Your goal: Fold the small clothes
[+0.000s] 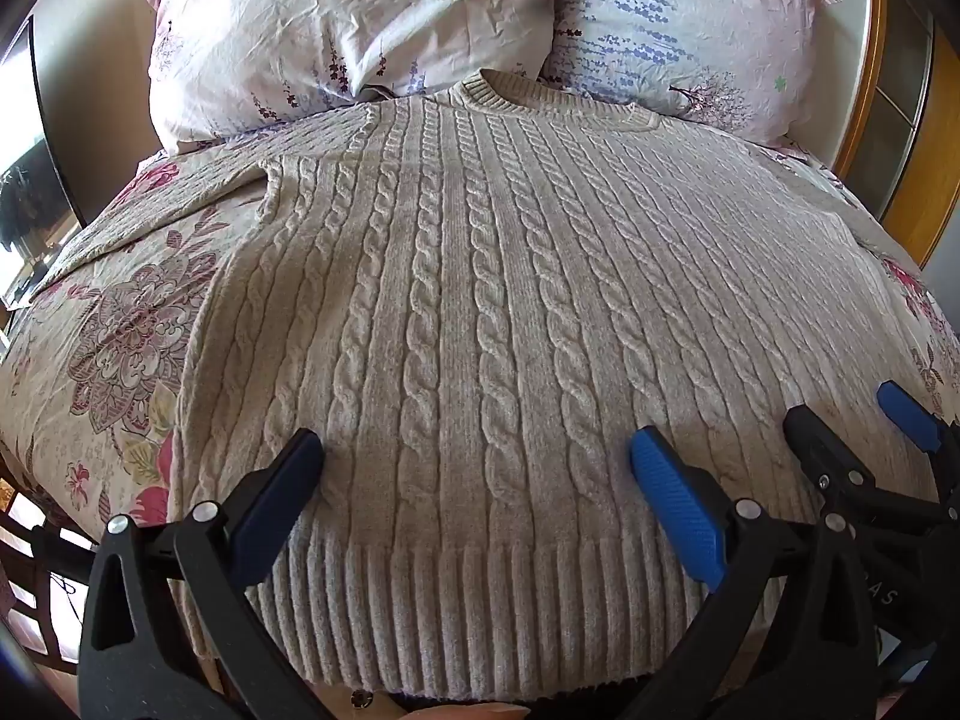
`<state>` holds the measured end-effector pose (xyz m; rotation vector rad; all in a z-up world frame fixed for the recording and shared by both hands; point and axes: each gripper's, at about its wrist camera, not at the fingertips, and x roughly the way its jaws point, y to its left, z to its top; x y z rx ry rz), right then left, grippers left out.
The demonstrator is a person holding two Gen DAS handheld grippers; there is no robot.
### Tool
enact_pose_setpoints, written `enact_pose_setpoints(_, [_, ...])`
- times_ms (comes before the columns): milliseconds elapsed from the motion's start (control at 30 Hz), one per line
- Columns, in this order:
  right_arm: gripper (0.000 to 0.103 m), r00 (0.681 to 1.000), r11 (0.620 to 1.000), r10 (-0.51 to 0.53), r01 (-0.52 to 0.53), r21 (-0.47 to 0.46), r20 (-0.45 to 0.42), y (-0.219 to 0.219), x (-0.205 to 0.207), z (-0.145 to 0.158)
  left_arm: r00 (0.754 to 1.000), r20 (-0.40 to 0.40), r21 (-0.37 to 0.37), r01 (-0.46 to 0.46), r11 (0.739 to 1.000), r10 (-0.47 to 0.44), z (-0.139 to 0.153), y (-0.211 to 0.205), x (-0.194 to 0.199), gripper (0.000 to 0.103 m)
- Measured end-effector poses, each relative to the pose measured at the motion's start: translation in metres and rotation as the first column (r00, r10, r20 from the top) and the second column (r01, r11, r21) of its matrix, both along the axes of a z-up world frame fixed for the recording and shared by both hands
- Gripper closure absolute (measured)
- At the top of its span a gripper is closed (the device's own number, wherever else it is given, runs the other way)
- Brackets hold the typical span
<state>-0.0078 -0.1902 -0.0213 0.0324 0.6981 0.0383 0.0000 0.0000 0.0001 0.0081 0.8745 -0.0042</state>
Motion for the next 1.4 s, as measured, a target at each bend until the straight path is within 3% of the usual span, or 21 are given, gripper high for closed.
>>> enact_pose_setpoints(1400, [0.001, 1.0, 1.0, 0.0, 0.0, 0.0, -0.001, -0.0001, 0.0, -0.0004, 1.0, 0.006, 0.001, 0.0, 1.0, 0.0, 0.0002, 0.0001, 0.0003, 0.002])
